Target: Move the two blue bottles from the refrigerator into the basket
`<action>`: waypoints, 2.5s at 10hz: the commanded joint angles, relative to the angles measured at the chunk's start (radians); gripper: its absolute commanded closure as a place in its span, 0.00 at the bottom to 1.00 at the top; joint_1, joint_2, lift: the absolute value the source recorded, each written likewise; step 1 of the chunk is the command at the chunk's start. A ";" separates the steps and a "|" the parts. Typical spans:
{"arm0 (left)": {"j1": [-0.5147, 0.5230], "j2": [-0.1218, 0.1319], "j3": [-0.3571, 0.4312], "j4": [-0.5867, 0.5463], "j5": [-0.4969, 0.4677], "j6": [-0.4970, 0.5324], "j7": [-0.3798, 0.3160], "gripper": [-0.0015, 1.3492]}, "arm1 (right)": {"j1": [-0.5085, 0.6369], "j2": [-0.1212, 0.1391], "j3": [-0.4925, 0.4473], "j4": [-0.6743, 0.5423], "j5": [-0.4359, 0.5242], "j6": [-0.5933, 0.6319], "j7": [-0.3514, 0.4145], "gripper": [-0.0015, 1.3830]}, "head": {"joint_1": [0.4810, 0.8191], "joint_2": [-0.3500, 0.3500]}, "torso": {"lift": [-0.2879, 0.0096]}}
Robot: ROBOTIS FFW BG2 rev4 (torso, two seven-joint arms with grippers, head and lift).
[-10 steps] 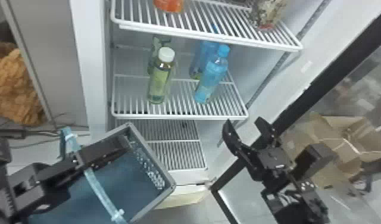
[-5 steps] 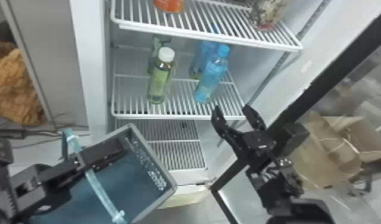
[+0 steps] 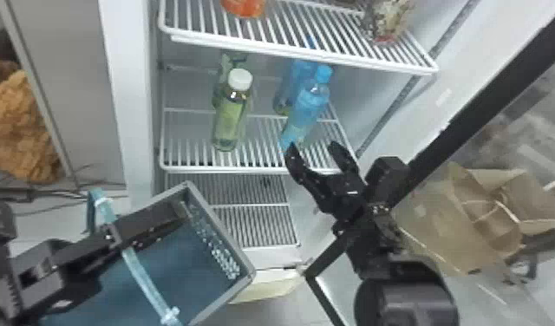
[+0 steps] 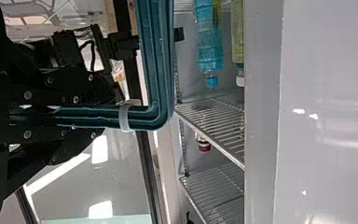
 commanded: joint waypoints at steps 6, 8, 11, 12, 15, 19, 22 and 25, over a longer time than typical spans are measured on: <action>0.001 0.000 0.002 0.002 -0.002 0.007 0.000 0.88 | -0.160 -0.012 0.028 0.144 0.023 0.001 -0.040 0.13 | 0.63 0.04 | 0.24; -0.001 0.000 0.002 0.002 -0.002 0.007 0.000 0.88 | -0.217 -0.023 0.042 0.208 0.021 0.008 -0.040 0.13 | 0.63 0.05 | 0.24; -0.001 0.000 0.004 0.002 -0.002 0.012 0.000 0.88 | -0.271 -0.032 0.064 0.269 0.023 0.011 -0.041 0.18 | 0.63 0.06 | 0.24; -0.001 0.000 0.006 0.002 -0.002 0.012 0.000 0.88 | -0.280 -0.034 0.070 0.277 0.021 0.016 -0.041 0.35 | 0.63 0.07 | 0.24; -0.001 0.000 0.004 0.002 -0.002 0.012 0.000 0.88 | -0.263 -0.034 0.070 0.242 0.025 0.045 -0.061 0.86 | 0.63 0.08 | 0.24; -0.001 -0.002 0.004 0.002 -0.002 0.012 0.000 0.88 | -0.140 -0.041 0.040 0.083 -0.005 0.045 -0.069 0.90 | 0.63 0.06 | 0.24; 0.001 -0.006 0.008 0.002 -0.002 0.012 0.000 0.88 | 0.024 -0.043 0.018 -0.140 -0.055 0.101 -0.073 0.90 | 0.63 0.04 | 0.24; -0.001 -0.009 0.006 0.002 -0.004 0.012 0.000 0.88 | 0.166 -0.051 0.016 -0.310 -0.115 0.168 -0.072 0.90 | 0.63 0.04 | 0.24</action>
